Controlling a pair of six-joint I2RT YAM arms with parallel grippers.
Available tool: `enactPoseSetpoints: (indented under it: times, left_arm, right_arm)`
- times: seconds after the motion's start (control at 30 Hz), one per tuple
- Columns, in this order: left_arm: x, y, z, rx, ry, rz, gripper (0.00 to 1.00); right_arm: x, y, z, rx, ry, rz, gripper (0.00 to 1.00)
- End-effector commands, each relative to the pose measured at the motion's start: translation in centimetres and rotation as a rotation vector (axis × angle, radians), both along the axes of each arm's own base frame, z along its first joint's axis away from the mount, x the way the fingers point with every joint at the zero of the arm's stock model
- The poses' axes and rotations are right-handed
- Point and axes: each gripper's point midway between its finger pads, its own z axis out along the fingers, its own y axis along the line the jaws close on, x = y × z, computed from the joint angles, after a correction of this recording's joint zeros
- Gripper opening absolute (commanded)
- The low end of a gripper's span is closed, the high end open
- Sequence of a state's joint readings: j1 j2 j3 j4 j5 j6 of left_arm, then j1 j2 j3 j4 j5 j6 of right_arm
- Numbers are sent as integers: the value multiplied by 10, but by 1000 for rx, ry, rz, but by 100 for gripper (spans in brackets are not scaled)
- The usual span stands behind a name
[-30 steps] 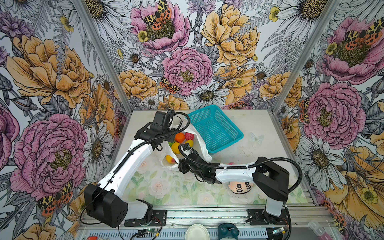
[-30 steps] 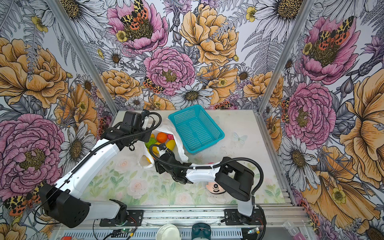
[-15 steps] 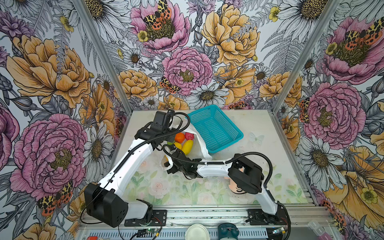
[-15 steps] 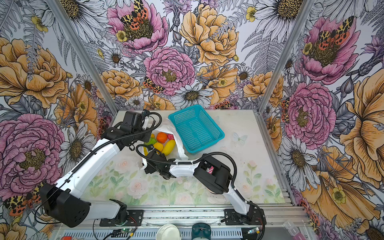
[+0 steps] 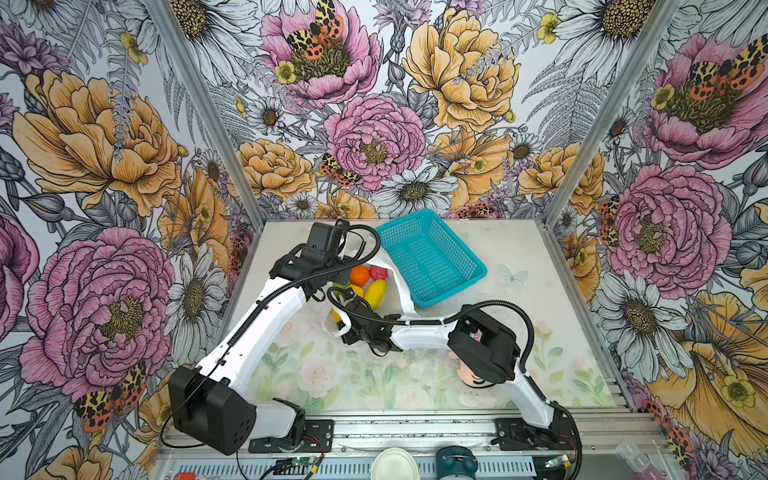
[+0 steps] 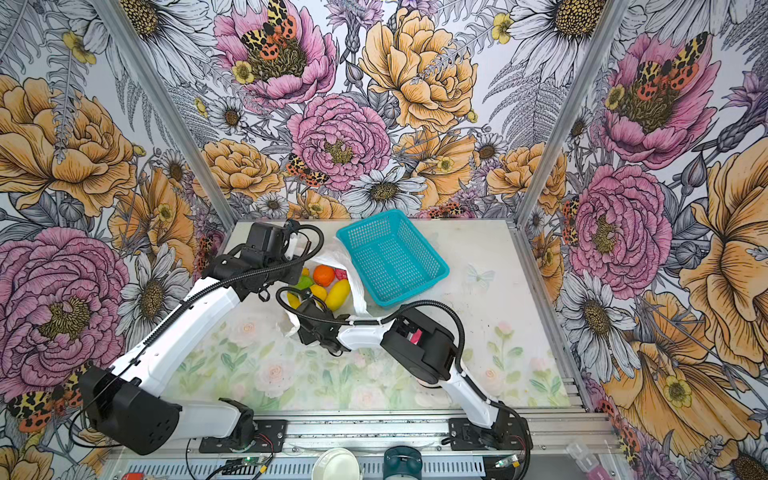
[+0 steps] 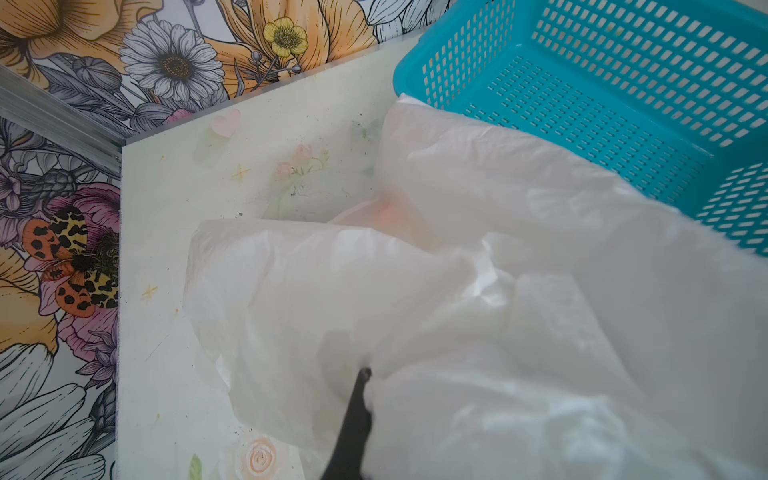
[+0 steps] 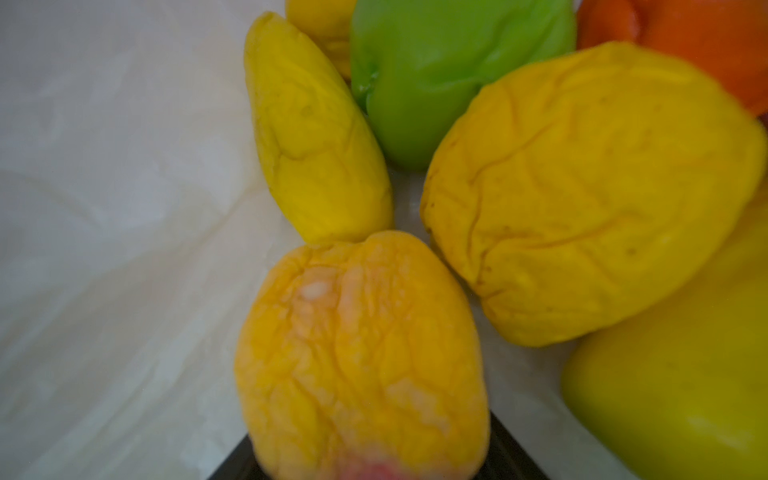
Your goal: Untie the knot of the plastic bag and take out the fruit
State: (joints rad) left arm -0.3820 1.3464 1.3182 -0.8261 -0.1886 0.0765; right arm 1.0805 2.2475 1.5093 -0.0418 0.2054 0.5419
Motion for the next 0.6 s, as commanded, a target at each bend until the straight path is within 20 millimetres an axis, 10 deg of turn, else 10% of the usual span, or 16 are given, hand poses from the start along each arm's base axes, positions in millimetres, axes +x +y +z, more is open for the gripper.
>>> enactPoseSetpoints:
  times: [0.0,0.57]
  left_arm:
    - [3,-3,2,-10,-2,5,0]
    - [3,-2,2,-1,-3,12,0]
  right_arm:
    - [-1,-8,21,7,-25,-11,62]
    - [-37,-35,106,161,-185,-16,61]
